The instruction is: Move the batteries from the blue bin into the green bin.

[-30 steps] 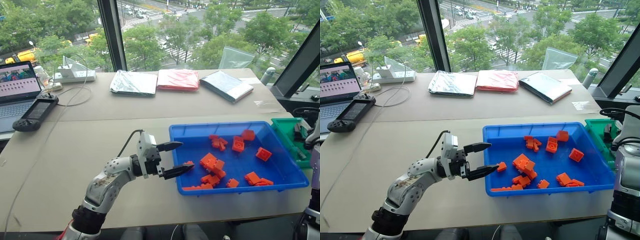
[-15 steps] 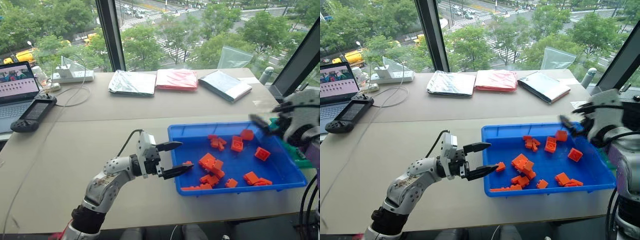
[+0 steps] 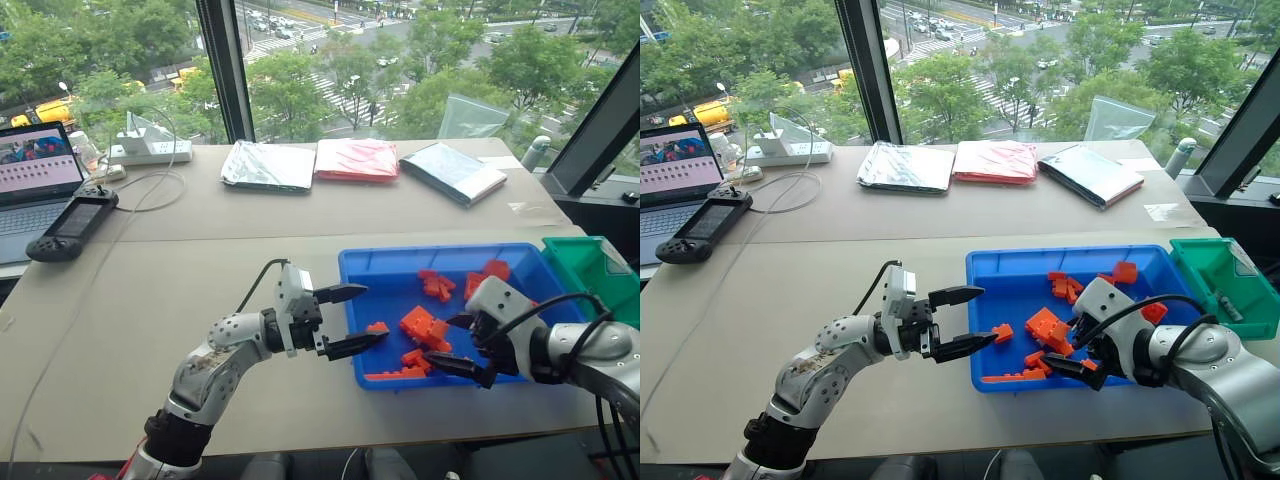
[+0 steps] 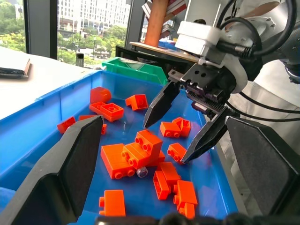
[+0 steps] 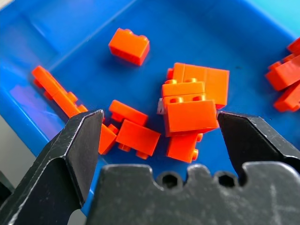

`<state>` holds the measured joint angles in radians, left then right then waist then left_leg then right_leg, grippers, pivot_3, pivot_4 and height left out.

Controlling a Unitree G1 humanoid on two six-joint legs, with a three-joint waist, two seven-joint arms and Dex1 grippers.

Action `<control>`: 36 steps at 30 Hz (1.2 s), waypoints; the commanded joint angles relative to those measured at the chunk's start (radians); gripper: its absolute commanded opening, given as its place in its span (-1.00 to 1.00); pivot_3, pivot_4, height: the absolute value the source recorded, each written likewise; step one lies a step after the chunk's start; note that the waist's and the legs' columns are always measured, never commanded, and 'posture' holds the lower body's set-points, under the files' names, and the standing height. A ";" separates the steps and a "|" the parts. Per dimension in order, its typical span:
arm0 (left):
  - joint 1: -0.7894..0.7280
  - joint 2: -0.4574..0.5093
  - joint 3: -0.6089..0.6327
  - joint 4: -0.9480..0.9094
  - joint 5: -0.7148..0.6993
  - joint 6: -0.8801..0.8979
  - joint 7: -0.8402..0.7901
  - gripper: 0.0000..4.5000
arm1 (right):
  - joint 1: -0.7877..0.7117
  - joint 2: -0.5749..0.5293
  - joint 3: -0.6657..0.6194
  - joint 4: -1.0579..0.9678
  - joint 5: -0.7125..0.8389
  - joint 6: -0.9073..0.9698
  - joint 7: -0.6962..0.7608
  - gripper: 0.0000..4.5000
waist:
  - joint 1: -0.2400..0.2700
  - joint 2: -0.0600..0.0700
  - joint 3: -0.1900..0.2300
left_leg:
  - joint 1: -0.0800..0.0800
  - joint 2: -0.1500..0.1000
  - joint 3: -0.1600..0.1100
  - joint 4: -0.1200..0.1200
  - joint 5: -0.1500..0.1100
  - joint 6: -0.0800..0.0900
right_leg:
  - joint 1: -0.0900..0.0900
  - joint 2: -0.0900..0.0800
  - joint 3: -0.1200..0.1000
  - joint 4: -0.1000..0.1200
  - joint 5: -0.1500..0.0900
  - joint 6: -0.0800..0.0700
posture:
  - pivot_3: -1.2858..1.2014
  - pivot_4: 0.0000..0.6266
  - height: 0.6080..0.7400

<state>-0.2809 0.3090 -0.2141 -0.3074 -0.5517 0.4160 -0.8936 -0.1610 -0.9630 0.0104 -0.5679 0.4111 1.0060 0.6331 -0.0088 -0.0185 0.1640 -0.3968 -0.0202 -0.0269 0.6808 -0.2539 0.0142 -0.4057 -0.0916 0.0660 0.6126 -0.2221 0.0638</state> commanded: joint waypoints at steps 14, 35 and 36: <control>0.003 0.002 0.012 -0.032 -0.010 -0.008 0.008 1.00 | -0.053 0.028 -0.063 -0.006 0.002 0.009 -0.018 -0.35 | -0.001 0.000 0.000 | 0.000 0.000 0.000 0.000 0.000 0.000 | 0.000 0.000 0.000 0.000 0.000 0.000 | 0.03 -0.52 1.00; -0.008 -0.001 0.007 -0.021 -0.010 -0.004 0.005 1.00 | -0.082 0.044 -0.273 0.069 -0.044 0.017 -0.103 1.00 | -0.002 0.000 0.000 | 0.000 0.000 0.000 0.000 0.000 0.000 | 0.000 0.000 0.000 0.001 0.000 0.000 | 0.03 -0.52 1.00; -0.010 -0.001 0.007 -0.020 -0.010 -0.003 0.005 1.00 | -0.088 0.047 -0.273 0.046 -0.018 0.028 -0.084 1.00 | -0.003 0.000 0.000 | 0.000 0.000 0.000 0.000 0.000 0.000 | 0.000 0.000 0.000 0.001 0.000 0.000 | 0.03 -0.52 1.00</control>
<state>-0.2754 0.3108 -0.2110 -0.3076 -0.5522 0.4175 -0.8846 -0.2224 -0.9156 -0.2229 -0.4406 0.3417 1.0200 0.5123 -0.0115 -0.0184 0.1639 -0.3967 -0.0201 -0.0266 0.6805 -0.2539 0.0142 -0.4058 -0.0914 0.0663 0.6131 -0.2221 0.0637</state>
